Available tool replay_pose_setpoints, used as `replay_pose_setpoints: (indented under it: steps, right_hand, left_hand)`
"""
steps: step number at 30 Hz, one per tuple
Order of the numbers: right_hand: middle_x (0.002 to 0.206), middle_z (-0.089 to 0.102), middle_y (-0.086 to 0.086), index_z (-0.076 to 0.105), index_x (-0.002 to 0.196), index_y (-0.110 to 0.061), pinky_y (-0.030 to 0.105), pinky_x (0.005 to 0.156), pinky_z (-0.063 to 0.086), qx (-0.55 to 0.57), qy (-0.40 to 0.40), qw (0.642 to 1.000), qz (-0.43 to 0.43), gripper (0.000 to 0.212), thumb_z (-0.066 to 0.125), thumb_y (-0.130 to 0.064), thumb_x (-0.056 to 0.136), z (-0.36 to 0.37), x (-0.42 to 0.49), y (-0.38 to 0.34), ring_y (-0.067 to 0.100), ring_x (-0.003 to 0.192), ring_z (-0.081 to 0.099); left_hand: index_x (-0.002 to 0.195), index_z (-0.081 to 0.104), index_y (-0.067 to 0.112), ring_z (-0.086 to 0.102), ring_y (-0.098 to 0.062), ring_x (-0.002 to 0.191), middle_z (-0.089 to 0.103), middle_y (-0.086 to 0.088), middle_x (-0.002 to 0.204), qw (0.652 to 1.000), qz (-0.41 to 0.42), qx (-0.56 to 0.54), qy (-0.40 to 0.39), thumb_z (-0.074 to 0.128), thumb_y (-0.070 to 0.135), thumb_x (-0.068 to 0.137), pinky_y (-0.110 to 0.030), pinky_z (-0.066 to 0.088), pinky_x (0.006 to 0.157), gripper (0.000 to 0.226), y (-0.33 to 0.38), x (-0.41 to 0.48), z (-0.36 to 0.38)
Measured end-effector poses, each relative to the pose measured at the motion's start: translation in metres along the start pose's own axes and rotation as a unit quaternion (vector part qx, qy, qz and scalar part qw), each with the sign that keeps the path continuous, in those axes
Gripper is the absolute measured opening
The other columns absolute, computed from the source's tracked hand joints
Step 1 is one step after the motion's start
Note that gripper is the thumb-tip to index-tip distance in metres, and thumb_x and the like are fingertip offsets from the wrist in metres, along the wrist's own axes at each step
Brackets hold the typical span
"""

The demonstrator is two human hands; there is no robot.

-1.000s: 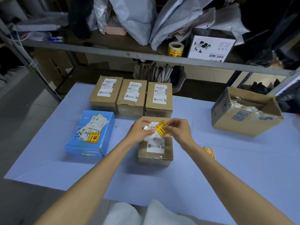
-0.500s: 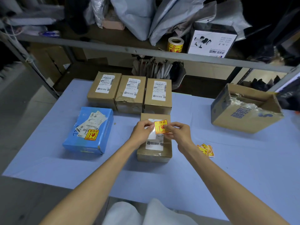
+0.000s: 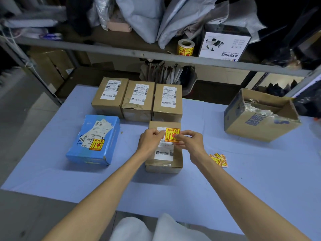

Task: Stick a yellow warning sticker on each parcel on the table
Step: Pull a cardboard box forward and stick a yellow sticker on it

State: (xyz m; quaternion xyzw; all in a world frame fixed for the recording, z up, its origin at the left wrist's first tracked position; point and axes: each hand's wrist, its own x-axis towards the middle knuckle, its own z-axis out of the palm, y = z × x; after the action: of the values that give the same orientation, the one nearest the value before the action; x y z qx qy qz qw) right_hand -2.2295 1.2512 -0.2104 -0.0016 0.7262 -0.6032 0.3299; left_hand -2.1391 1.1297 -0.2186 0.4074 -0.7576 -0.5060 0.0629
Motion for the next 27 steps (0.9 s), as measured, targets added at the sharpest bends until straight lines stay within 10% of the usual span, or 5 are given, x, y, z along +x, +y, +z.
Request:
replay_pose_setpoints:
  steps: [14, 27]
  right_hand:
    - [0.08, 0.072, 0.013, 0.07, 0.079, -0.005, 0.022, 0.05, 0.053, -0.135, -0.014, 0.99, -0.029, 0.007, 0.07, -0.008, 0.085, -0.005, -0.002, 0.014, 0.019, 0.06, 0.067]
    - [0.084, 0.07, 0.01, 0.069, 0.086, 0.003, 0.018, 0.052, 0.05, -0.236, -0.012, 0.971, -0.027, 0.01, 0.067, -0.007, 0.086, -0.006, -0.002, 0.027, 0.013, 0.06, 0.064]
  left_hand:
    - [0.077, 0.068, 0.016, 0.056, -0.017, 0.079, 0.064, 0.0, 0.08, 0.999, -0.015, 0.013, -0.03, 0.066, 0.027, 0.085, -0.026, 0.042, 0.07, 0.014, -0.016, -0.004, 0.003]
    - [0.089, 0.062, 0.013, 0.056, -0.023, 0.116, 0.058, -0.004, 0.134, 0.99, 0.004, 0.135, -0.044, 0.06, 0.024, 0.087, -0.027, 0.047, 0.071, 0.011, -0.021, -0.014, 0.014]
